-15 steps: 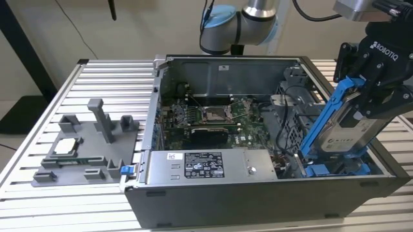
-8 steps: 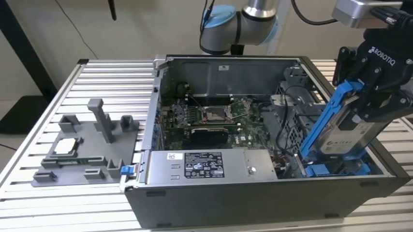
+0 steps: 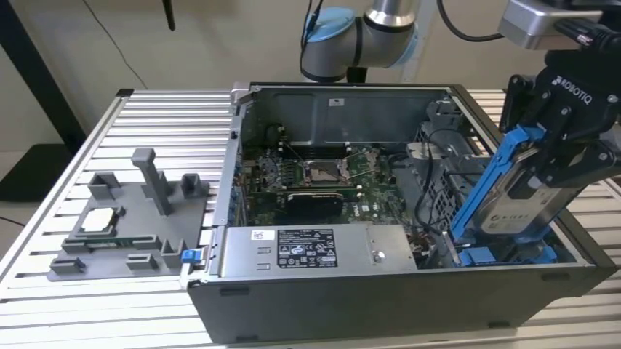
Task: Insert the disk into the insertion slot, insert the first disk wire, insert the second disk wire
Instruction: 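Insert the disk into the insertion slot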
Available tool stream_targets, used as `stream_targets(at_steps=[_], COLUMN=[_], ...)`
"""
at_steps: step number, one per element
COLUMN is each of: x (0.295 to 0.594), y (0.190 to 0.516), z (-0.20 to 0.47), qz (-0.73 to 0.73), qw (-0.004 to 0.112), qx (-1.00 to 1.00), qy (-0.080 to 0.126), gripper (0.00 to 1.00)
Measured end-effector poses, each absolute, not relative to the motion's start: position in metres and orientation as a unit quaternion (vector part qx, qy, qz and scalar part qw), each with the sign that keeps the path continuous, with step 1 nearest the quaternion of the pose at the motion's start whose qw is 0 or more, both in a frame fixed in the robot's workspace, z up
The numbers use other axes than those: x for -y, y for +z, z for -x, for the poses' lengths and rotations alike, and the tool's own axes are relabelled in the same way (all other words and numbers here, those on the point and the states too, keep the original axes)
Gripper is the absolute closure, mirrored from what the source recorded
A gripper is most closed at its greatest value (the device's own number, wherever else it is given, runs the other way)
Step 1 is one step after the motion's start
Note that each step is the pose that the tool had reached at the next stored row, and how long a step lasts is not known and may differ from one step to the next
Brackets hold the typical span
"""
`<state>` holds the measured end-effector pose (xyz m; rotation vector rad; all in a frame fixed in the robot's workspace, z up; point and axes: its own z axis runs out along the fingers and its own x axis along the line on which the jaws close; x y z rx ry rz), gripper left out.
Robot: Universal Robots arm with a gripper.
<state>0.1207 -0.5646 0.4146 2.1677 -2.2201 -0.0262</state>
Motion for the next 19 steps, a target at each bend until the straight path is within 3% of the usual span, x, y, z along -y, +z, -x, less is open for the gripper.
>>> stream_targets(at_steps=[19], x=[0.565], y=[0.391], z=[-0.122], qz=[-0.699], qw=[0.016], qx=[0.715], qy=[-0.012], gripper=[1.00])
